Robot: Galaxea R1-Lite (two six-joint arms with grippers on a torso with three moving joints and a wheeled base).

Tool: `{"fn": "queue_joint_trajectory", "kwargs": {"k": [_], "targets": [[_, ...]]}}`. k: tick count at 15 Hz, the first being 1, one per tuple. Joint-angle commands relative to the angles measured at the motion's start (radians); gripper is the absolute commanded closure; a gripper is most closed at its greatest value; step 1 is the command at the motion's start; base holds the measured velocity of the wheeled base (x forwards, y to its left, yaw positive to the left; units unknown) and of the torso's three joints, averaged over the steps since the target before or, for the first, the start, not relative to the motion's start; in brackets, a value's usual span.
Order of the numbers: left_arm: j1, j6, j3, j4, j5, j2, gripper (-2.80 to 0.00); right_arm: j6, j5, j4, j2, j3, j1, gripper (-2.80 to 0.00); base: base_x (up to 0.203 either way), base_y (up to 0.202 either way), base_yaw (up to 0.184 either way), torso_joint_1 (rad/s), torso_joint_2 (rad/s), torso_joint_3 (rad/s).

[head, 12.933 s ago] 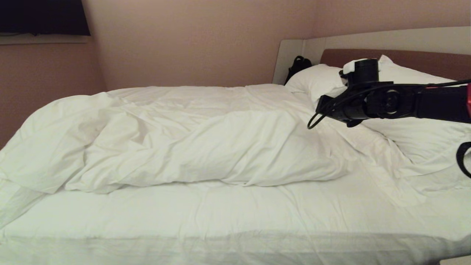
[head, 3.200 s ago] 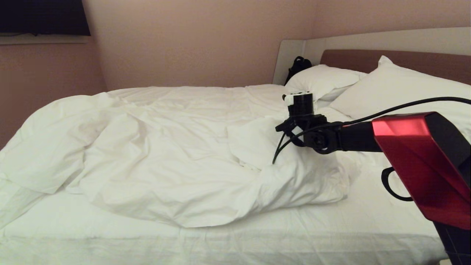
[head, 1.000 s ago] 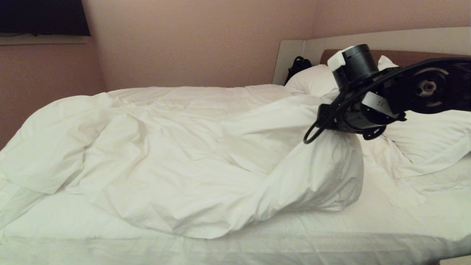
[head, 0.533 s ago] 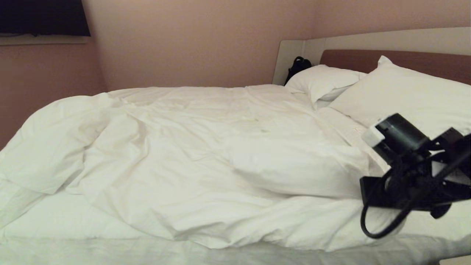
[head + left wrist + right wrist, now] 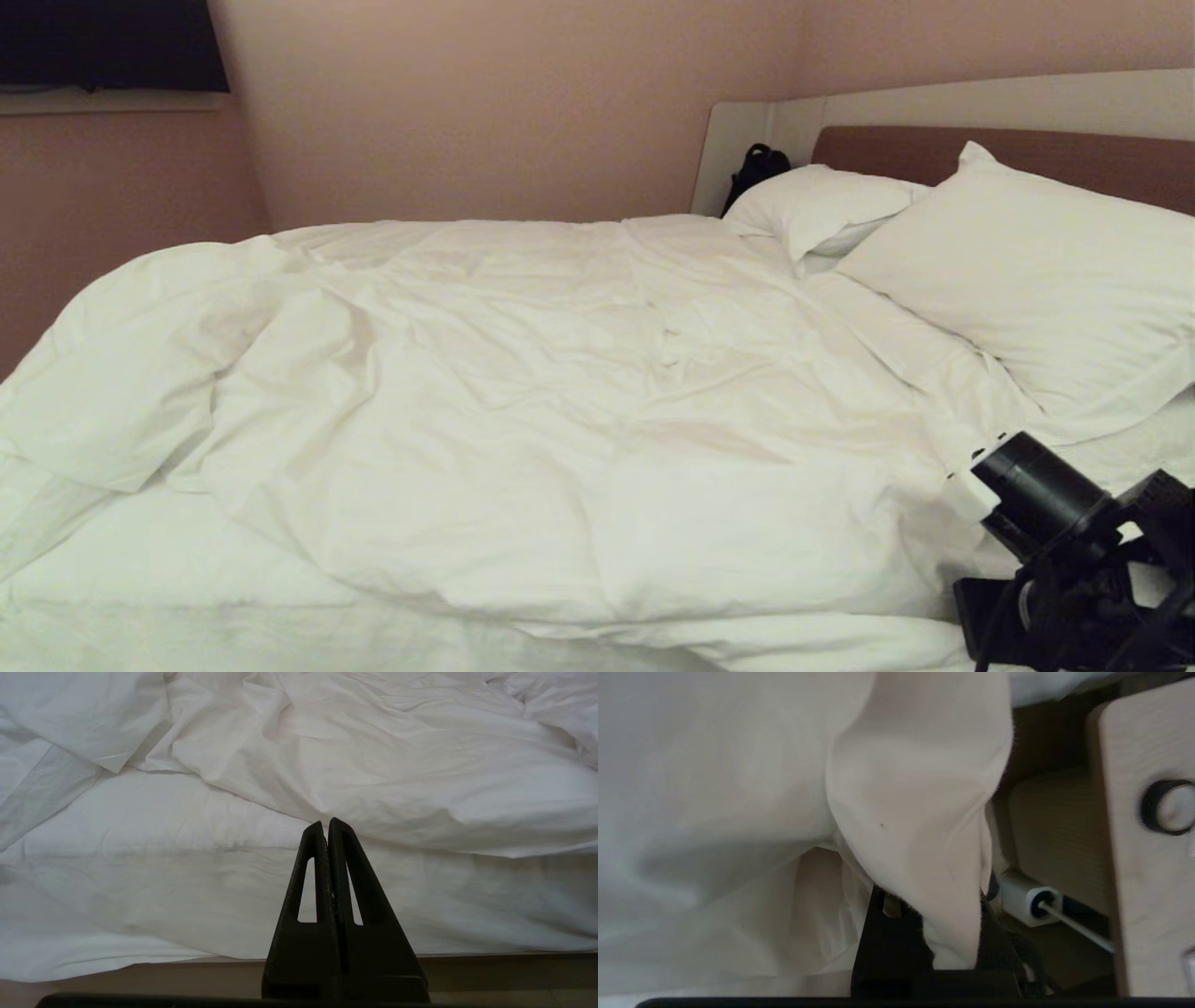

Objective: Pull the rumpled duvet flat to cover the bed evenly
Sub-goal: Flatten the corners of the folded blanket

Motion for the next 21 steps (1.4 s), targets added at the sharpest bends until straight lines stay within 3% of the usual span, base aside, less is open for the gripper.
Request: {"fn": "queue_joint_trajectory", "kwargs": {"k": [1, 7, 8, 14, 18, 21], "targets": [[0.000, -0.001, 0.000, -0.001, 0.000, 0.000, 0.00, 0.041, 0.017, -0.208, 0.031, 0.048, 0.001, 0.00, 0.000, 0.000, 0.000, 0.000, 0.00, 0.000], [0.000, 0.000, 0.000, -0.001, 0.000, 0.000, 0.00, 0.073, 0.017, -0.449, 0.134, 0.181, -0.006, 0.00, 0.000, 0.000, 0.000, 0.000, 0.00, 0.000], [0.000, 0.000, 0.000, 0.000, 0.000, 0.000, 0.00, 0.072, 0.018, -0.448, 0.129, 0.180, -0.006, -2.80, 0.000, 0.000, 0.000, 0.000, 0.00, 0.000], [0.000, -0.001, 0.000, 0.000, 0.000, 0.000, 0.00, 0.082, 0.048, -0.426, -0.014, 0.241, 0.028, -2.80, 0.000, 0.000, 0.000, 0.000, 0.00, 0.000], [0.000, -0.001, 0.000, -0.001, 0.000, 0.000, 0.00, 0.099, 0.051, -0.252, -0.267, 0.239, 0.081, -2.80, 0.000, 0.000, 0.000, 0.000, 0.00, 0.000], [0.000, -0.001, 0.000, 0.000, 0.000, 0.000, 0.00, 0.102, 0.053, -0.214, -0.256, 0.259, 0.086, -2.80, 0.000, 0.000, 0.000, 0.000, 0.00, 0.000]]}}
